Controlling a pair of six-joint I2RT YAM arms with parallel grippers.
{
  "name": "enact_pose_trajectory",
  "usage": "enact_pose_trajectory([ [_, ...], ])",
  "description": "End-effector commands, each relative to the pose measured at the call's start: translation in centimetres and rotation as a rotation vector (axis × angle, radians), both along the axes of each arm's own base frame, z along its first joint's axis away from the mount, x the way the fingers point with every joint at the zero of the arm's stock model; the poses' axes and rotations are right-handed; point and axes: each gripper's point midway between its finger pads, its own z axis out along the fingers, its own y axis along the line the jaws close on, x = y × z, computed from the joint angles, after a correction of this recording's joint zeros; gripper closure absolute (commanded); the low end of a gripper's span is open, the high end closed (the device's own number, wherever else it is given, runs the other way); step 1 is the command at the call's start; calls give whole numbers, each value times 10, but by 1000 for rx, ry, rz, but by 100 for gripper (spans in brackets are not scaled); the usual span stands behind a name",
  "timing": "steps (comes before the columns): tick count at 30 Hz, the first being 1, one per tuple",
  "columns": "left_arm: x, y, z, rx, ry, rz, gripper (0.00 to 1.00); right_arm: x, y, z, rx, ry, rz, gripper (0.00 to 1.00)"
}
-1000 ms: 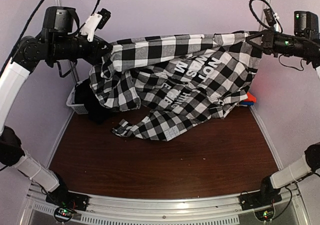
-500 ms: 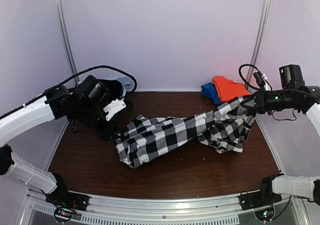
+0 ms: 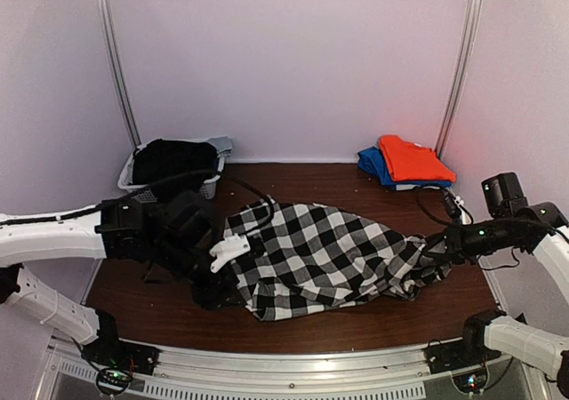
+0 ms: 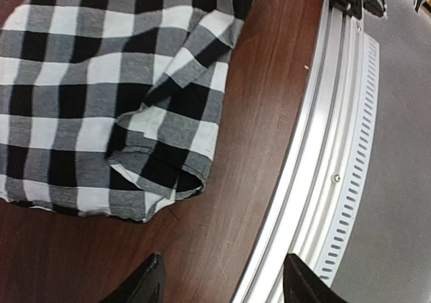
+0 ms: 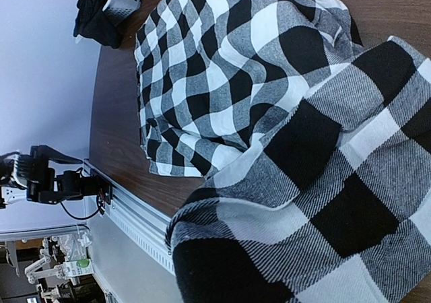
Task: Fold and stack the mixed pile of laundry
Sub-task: Pick up the crumpled shirt from the center of the board.
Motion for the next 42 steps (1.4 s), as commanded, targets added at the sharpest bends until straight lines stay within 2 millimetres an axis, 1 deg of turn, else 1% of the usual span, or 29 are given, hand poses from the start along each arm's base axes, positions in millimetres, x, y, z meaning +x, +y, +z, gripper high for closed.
enact_pose_trajectory([
  [1,9,-31,-24,53,-67,-16,43,2,-6,-4,-37,0,-35,100],
  [2,12,-38,-34,77,-61,-18,43,4,-6,-3,-31,-7,-45,100],
  [3,15,-45,-35,73,-63,-18,43,6,-6,-1,-25,-13,-54,100],
  [6,24,-61,-58,116,-51,-18,42,10,-5,4,-8,-27,-72,100],
  [8,34,-64,-67,134,-44,-3,41,12,-5,7,-2,-35,-79,100],
  [10,47,-60,-75,138,-36,20,42,14,-5,10,6,-42,-83,100],
  [12,57,-60,-73,82,-20,21,42,15,-4,12,10,-47,-85,100],
  [16,71,-58,-56,-71,-14,-38,42,15,-4,13,12,-50,-84,100],
  [18,79,-54,-52,-120,16,-81,42,14,-4,13,15,-51,-82,100],
  [21,83,-48,-59,-143,96,-133,44,14,-3,14,18,-55,-77,100],
  [24,79,-50,-68,-136,148,-189,45,14,-3,15,18,-60,-75,100],
  [25,78,-51,-74,-127,167,-197,46,14,-3,15,18,-60,-75,100],
  [28,82,-54,-86,-111,190,-205,48,14,-3,15,19,-62,-76,100],
  [35,97,-61,-107,-64,160,-224,50,13,-2,17,27,-64,-74,100],
  [39,100,-63,-115,-48,157,-239,50,12,-2,18,27,-64,-72,100],
  [42,100,-60,-125,-17,161,-252,50,12,-2,18,28,-61,-72,100],
])
